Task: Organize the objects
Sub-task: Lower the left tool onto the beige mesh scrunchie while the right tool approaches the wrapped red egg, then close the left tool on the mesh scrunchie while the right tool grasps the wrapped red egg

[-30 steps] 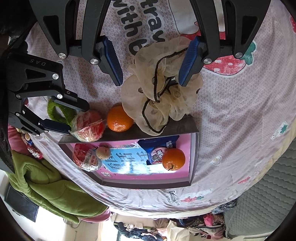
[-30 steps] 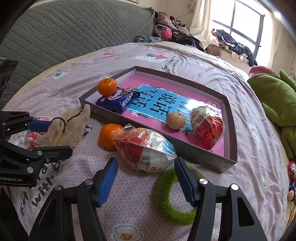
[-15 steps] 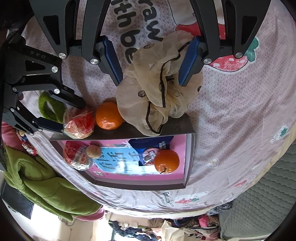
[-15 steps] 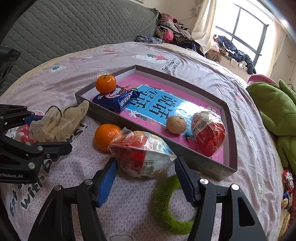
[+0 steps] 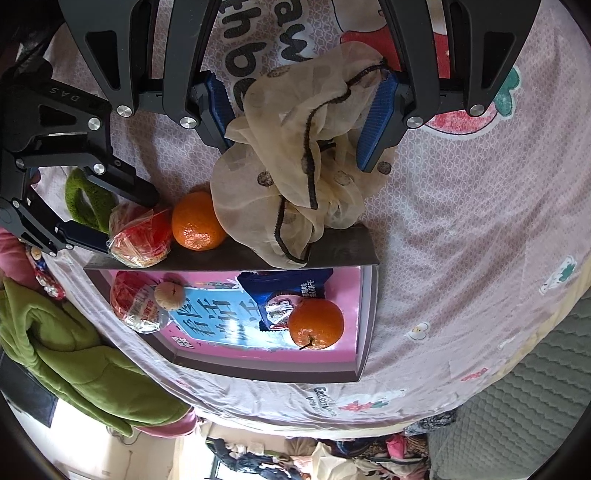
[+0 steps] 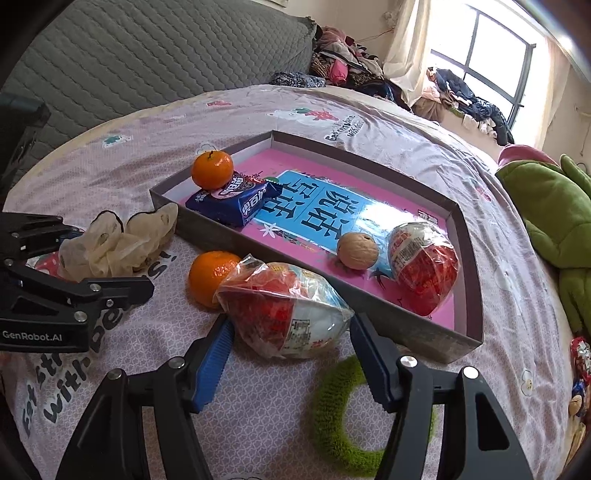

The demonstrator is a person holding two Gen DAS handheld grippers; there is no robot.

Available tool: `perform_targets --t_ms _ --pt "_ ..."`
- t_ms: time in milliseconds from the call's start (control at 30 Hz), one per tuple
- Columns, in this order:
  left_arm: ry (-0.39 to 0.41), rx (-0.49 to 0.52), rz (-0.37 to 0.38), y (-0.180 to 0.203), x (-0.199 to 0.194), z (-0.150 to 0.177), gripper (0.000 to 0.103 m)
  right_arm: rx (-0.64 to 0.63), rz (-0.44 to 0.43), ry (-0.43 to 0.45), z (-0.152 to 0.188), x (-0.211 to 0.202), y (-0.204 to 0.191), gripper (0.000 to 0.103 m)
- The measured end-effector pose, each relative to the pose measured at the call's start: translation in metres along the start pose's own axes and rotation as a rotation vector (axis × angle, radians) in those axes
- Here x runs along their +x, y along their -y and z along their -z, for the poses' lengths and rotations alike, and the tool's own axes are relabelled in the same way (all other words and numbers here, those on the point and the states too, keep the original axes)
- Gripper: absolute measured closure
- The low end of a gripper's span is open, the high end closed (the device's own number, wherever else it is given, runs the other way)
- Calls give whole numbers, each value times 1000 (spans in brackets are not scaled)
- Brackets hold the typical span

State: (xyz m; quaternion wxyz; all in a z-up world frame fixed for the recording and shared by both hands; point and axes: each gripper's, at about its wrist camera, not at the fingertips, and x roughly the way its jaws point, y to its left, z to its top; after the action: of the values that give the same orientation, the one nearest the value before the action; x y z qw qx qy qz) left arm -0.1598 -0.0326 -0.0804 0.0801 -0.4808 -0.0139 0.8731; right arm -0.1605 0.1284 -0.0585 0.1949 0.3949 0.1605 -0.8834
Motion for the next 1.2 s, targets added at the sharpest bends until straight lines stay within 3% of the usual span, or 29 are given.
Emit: perform_targets --t_ms 333,500,667,1200 --pt "9 -25 33 -7 4 -3 40 53 -46 5 -1 -4 6 39" --pt "20 -5 17 -4 2 -3 67 72 -56 11 -1 -6 9 39" --pt "31 2 19 -3 -2 -3 79 87 -60 17 0 -8 12 39" --pt "37 -6 42 -4 -7 -3 80 135 -94 28 -2 -12 19 40"
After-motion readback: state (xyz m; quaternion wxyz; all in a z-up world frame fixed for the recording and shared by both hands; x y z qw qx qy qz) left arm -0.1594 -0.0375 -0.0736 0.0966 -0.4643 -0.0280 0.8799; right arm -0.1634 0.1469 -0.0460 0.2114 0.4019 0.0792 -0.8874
